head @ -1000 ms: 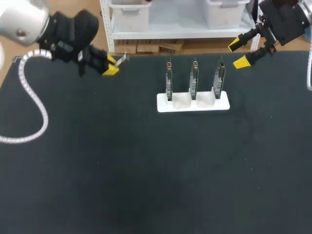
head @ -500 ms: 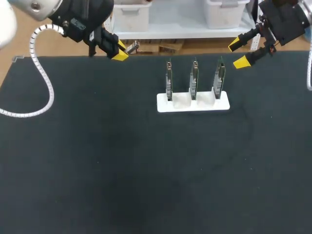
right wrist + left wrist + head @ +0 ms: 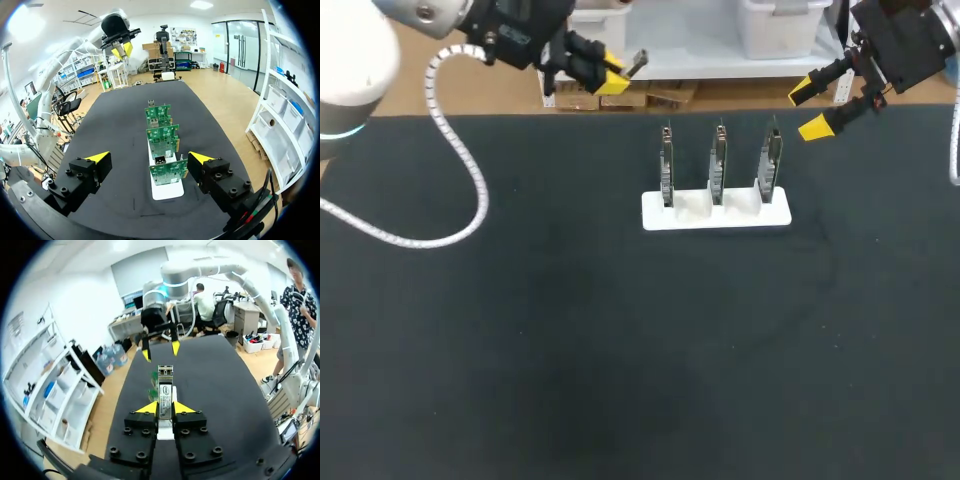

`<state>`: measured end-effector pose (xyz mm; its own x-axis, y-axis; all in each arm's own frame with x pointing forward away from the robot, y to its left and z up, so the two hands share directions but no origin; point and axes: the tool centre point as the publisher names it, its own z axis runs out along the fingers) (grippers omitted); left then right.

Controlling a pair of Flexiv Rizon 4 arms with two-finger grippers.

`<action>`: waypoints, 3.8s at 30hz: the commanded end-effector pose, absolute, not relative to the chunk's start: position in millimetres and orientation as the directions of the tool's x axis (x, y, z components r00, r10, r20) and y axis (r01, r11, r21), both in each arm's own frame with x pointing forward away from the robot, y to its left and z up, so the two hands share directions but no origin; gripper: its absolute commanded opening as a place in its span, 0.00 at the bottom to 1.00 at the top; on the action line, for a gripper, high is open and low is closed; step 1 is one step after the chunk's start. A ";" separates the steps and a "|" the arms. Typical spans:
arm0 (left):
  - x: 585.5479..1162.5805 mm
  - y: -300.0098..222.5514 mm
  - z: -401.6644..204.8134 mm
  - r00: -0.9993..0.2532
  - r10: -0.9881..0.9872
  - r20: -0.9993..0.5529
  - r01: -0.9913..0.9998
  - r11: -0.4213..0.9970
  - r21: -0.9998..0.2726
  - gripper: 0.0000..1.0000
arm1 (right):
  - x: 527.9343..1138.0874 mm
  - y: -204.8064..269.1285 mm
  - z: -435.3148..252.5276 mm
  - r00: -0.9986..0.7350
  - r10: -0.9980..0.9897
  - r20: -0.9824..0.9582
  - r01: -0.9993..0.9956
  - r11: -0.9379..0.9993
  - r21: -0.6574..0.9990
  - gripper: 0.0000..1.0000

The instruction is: Pick up the optical module with the left hand, and insert it into the network port with the right hand.

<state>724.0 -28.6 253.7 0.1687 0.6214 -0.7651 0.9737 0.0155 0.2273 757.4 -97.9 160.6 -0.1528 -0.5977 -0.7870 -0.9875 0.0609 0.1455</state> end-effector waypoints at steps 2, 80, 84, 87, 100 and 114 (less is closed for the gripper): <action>754.9 -54.3 254.7 0.192 0.590 -0.784 0.978 -0.044 0.206 0.00 | 755.7 -97.7 160.9 -0.153 -0.598 -0.787 -0.988 0.064 0.143 1.00; 776.2 -188.7 233.8 0.258 0.314 -0.914 0.962 -0.174 0.212 0.00 | 755.7 -97.7 160.9 -0.153 -0.598 -0.787 -0.988 0.064 0.143 1.00; 779.6 -198.8 235.7 0.270 0.283 -0.920 0.957 -0.189 0.222 0.00 | 755.7 -97.7 160.9 -0.153 -0.598 -0.787 -0.988 0.064 0.143 1.00; 779.4 -209.0 230.2 0.271 0.208 -0.940 0.949 -0.218 0.225 0.00 | 755.7 -97.7 160.9 -0.153 -0.598 -0.787 -0.988 0.064 0.143 1.00; 770.1 -210.4 223.3 0.218 0.133 -0.967 0.958 -0.216 0.187 0.00 | 755.7 -97.7 160.9 -0.153 -0.598 -0.787 -0.988 0.064 0.143 1.00; 755.6 -217.7 227.1 0.155 0.140 -0.978 0.969 -0.216 0.123 0.00 | 755.7 -97.7 160.9 -0.153 -0.598 -0.787 -0.988 0.064 0.143 1.00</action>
<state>760.9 -217.3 227.1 0.1556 0.1376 -0.9782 0.9658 -0.2290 0.1214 757.3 -98.0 160.7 -0.1528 -0.5977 -0.7871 -0.9875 0.0610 0.1454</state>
